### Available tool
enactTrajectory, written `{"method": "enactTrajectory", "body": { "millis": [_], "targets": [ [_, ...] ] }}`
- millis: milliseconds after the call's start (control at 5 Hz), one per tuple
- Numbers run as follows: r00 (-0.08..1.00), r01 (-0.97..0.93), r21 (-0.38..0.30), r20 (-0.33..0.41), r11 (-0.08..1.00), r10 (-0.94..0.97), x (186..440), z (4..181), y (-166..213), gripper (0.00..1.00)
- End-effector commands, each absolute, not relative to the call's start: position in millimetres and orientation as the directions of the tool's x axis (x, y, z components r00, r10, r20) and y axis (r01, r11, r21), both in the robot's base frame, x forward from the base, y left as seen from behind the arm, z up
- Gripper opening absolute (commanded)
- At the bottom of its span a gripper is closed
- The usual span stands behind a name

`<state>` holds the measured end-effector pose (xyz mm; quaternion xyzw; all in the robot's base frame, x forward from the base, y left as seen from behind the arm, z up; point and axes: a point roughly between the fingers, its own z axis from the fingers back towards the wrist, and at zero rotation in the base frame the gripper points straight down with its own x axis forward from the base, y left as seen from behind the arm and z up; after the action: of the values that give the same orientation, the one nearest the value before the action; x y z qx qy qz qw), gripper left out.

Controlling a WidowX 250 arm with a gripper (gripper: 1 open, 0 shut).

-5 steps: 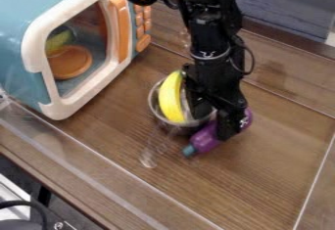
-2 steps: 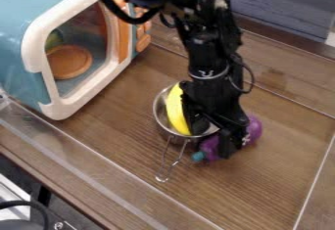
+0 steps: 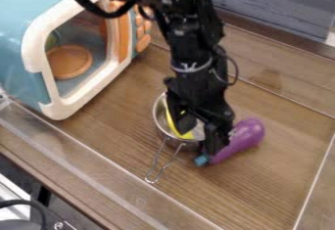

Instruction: Put the eggplant in the silver pot

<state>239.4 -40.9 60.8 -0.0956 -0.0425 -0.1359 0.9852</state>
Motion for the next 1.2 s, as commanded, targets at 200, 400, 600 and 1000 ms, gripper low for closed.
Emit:
{"method": "enactTrajectory", "body": {
  "millis": [200,400,600,1000],
  "targets": [
    [0.966,0.218,-0.171,0.179,0.961,-0.187,248,106.3,-29,1.00],
    [0.969,0.186,-0.182,0.193,0.965,-0.151,242,116.5,-24,1.00],
    [0.972,0.160,-0.184,0.200,0.970,-0.123,239,121.7,-22,1.00],
    [0.957,0.266,-0.188,0.166,0.945,-0.236,243,104.9,-28,1.00]
  ]
}}
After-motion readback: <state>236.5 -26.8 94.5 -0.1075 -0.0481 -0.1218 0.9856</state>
